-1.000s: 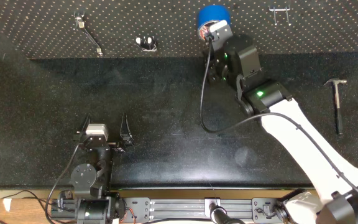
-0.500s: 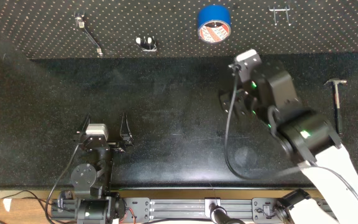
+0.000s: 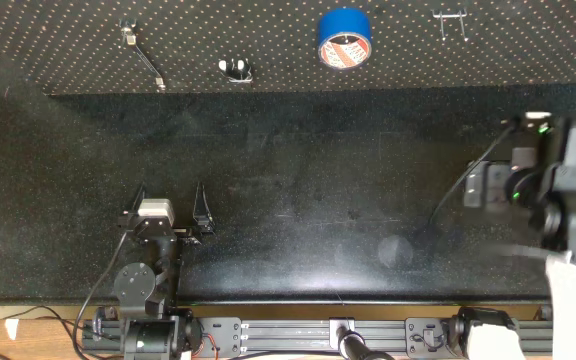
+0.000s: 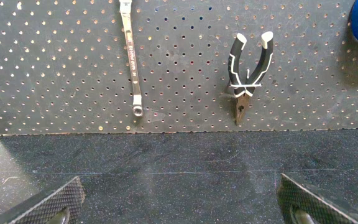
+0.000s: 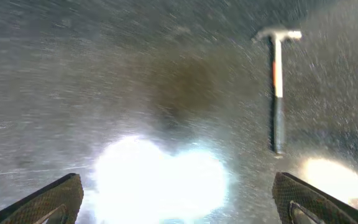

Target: Place Tools Onto Pegboard

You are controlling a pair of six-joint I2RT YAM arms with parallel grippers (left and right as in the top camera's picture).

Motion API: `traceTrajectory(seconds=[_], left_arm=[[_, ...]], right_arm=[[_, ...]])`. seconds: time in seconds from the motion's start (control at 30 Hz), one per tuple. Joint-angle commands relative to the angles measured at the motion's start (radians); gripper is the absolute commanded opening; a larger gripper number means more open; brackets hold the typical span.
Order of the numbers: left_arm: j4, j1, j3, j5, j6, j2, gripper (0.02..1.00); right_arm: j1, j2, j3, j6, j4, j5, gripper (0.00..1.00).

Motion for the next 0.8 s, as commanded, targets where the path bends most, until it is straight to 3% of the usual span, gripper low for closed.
traceTrajectory(seconds=[0.03,0.27,0.43,0.57,0.63,0.8], left_arm=[[-0.008,-0.002,-0.002,-0.003,0.009,-0.010,0.996],[-0.008,-0.002,-0.002,-0.003,0.009,-0.010,0.996],[-0.008,-0.002,-0.002,-0.003,0.009,-0.010,0.996],[-0.008,-0.002,-0.002,-0.003,0.009,-0.010,0.996],[-0.008,-0.002,-0.002,-0.003,0.009,-0.010,0.996],[-0.008,-0.002,-0.002,-0.003,0.009,-0.010,0.996]], right_arm=[[-0.114,0.131,0.002,-0.168,-0.001,-0.081,0.996],[-0.141,0.272,0.002,-0.214,-0.008,-0.024,0.996],[-0.307,0.304,0.002,-0.332,-0.019,-0.087,0.998],[-0.431,0.304,0.002,-0.393,-0.027,-0.093,0.998],[-0.483,0.304,0.002,-0.453,-0.010,-0.146,0.998],[-0.529,0.304,0.002,-0.504,0.023,-0.116,1.000]])
